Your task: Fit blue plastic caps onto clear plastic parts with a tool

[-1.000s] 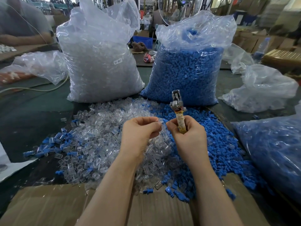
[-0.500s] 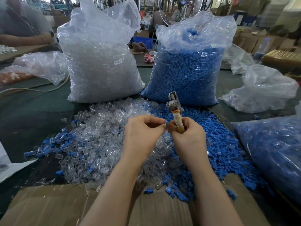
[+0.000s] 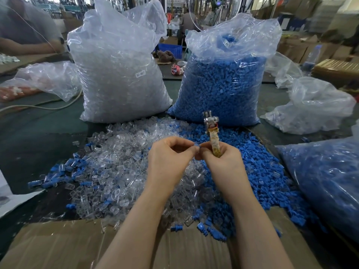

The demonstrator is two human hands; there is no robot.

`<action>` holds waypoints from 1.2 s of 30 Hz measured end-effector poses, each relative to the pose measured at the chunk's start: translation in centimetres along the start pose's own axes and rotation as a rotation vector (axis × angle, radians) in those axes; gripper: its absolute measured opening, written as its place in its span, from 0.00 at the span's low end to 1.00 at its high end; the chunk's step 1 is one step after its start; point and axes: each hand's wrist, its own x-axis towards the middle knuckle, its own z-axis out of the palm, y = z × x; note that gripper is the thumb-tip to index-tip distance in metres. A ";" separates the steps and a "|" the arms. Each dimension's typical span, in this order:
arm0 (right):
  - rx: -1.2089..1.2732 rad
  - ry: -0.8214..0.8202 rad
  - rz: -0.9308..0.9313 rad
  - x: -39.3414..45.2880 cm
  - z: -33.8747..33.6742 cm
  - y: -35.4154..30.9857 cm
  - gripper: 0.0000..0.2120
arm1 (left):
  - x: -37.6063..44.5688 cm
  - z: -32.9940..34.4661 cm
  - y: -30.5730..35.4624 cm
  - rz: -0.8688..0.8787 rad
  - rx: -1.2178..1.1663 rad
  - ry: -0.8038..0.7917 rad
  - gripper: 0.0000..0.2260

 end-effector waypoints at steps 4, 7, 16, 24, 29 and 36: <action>-0.035 -0.074 0.025 0.0 -0.5 -0.1 0.04 | 0.2 -0.2 -0.3 -0.018 -0.023 -0.002 0.06; -0.152 -0.171 0.027 -0.2 -1.0 -0.1 0.02 | 0.4 -0.4 -0.4 -0.041 -0.098 0.001 0.05; -0.345 -0.357 0.036 -0.1 -1.7 0.3 0.05 | 0.9 -1.0 -0.8 -0.050 -0.299 -0.016 0.05; -0.400 -0.385 0.001 -0.2 -1.6 0.2 0.03 | 1.1 -1.4 -0.9 -0.058 -0.354 -0.046 0.05; -0.414 -0.357 -0.023 -0.3 -1.4 0.2 0.04 | 1.0 -1.4 -0.8 -0.061 -0.362 -0.055 0.03; -0.442 -0.334 -0.046 -0.4 -1.1 0.4 0.03 | 1.1 -1.3 -0.7 -0.090 -0.375 -0.037 0.04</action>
